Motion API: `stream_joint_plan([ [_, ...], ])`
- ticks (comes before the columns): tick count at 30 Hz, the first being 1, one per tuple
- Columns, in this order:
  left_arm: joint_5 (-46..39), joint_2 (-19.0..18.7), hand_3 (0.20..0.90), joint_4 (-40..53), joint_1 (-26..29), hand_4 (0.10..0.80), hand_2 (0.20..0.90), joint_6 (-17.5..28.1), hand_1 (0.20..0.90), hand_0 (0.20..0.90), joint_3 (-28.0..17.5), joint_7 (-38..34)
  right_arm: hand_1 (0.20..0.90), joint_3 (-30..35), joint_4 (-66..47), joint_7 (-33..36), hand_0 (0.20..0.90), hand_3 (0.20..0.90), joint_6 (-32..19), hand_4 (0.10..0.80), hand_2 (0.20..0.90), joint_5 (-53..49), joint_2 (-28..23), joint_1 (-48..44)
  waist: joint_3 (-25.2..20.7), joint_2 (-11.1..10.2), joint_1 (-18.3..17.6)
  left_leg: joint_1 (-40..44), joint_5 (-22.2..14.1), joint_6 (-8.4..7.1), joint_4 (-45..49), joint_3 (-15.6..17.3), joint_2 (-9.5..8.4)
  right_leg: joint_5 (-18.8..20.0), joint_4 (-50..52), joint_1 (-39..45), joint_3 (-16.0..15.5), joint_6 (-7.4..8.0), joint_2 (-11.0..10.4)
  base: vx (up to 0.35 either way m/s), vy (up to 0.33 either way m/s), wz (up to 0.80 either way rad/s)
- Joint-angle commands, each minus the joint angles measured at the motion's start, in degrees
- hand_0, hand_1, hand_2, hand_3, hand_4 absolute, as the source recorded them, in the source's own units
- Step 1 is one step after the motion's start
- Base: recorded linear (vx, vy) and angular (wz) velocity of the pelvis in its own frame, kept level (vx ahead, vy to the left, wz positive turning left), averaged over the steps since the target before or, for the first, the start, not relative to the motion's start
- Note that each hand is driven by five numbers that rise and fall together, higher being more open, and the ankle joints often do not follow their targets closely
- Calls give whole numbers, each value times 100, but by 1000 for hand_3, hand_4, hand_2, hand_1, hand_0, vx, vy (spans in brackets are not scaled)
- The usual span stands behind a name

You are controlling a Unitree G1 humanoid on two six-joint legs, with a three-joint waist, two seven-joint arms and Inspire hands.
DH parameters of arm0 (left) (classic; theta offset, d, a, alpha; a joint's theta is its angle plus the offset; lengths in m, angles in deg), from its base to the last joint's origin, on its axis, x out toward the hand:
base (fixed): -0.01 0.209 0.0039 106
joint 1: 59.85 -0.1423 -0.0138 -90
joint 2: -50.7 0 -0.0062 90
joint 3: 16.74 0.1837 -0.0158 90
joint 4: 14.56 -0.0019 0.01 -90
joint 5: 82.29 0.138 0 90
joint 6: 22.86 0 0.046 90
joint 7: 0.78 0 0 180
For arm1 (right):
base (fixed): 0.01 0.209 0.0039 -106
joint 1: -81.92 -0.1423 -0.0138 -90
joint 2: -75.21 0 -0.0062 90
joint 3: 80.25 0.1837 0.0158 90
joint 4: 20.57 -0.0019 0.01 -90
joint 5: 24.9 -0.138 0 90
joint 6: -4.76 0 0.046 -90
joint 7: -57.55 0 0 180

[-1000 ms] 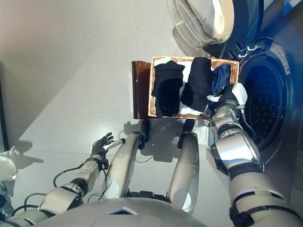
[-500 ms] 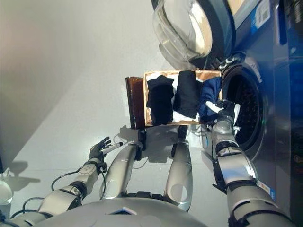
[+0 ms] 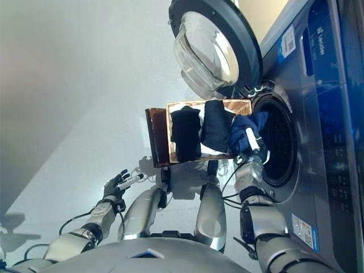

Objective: Pick up the clothes and place them into the washing machine

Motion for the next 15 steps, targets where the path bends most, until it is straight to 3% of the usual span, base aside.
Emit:
stream_joint_plan([
  [1, -143, -65, 900, -233, -150, 800, 900, 239, 900, 900, -204, 32, 200, 249, -678, -607, 200, 200, -517, 300, 200, -805, 213, 231, -155, 30, -3, 94, -98, -412, -66, -52, -13, -134, -22, 259, 22, -1, -70, 43, 5, -4],
  [8, -315, 39, 900, -253, -146, 800, 900, 332, 900, 900, -188, 8, 200, 581, -800, -533, 200, 200, -900, 300, 200, -1256, 489, 464, -191, 88, -108, 70, -100, -412, -63, -25, 3, -169, 6, 193, 46, -9, -55, 5, 1, 0],
  [15, -393, 97, 900, -187, -176, 800, 900, 408, 900, 900, -47, -18, 200, 774, -824, -183, 200, 200, -1242, 300, 200, -1117, 360, 152, -136, 184, -104, -179, -169, -393, 169, 5, -5, -216, 132, -18, 79, -43, -39, 0, 0, 0],
])
